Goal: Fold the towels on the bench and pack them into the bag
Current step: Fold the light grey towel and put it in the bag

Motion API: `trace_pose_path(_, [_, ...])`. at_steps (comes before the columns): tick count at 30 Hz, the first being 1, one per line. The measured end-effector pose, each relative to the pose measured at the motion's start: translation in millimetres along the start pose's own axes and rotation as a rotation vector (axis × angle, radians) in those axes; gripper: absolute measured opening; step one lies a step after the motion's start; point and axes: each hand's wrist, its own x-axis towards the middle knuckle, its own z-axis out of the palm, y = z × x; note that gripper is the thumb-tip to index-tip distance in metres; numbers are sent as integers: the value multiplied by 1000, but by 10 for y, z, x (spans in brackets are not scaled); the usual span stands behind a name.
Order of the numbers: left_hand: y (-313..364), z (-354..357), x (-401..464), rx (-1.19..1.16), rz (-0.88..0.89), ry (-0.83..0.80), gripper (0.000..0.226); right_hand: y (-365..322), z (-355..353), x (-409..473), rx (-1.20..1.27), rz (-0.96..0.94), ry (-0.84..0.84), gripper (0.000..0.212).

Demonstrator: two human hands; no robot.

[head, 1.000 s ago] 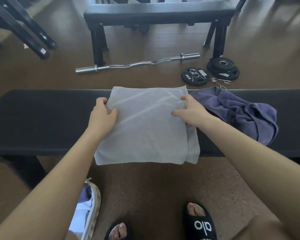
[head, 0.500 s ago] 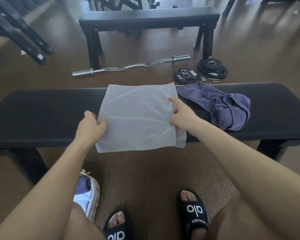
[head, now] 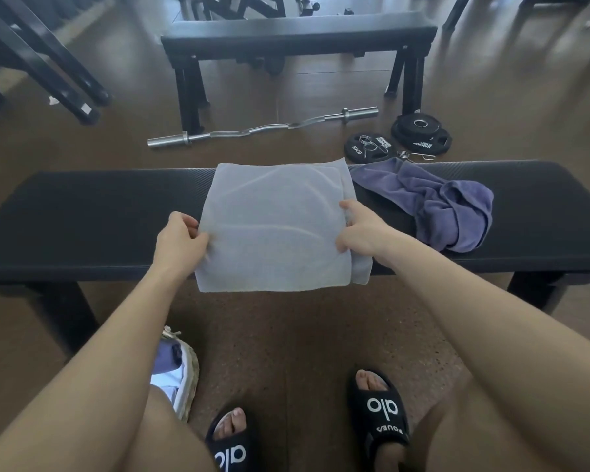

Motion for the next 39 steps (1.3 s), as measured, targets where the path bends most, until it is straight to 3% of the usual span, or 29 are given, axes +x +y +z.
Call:
trace_pose_path(4, [15, -4, -4, -49, -12, -4, 31, 59, -52, 4, 279, 55, 46, 74])
trace_pose_path(9, [47, -56, -28, 45, -41, -80, 31, 77, -76, -5, 310, 131, -9, 87])
trace_pose_path(12, [61, -89, -15, 130, -43, -154, 25, 63, -134, -35, 225, 126, -128, 96])
trace_pose_path(16, [60, -125, -36, 188, -23, -227, 32, 62, -132, -70, 228, 156, -148, 81])
trace_pose_path(20, [59, -148, -73, 169, 1, -267, 24, 67, -135, -79, 201, 161, -157, 97])
trace_pose_path(23, [64, -173, -81, 100, 19, -262, 21, 58, -101, -116, 82, 131, -191, 103])
trace_pose_path(27, [21, -149, -97, 59, 37, -238, 18, 52, -48, -143, -77, 77, -146, 93])
trace_pose_path(33, [-65, -107, -56, 89, 43, -135, 16, 85, -154, -171, 130, 87, -188, 87])
trace_pose_path(39, [-67, -58, -83, 99, 20, -150, 29, 115, -210, -131, 10, 85, -143, 95])
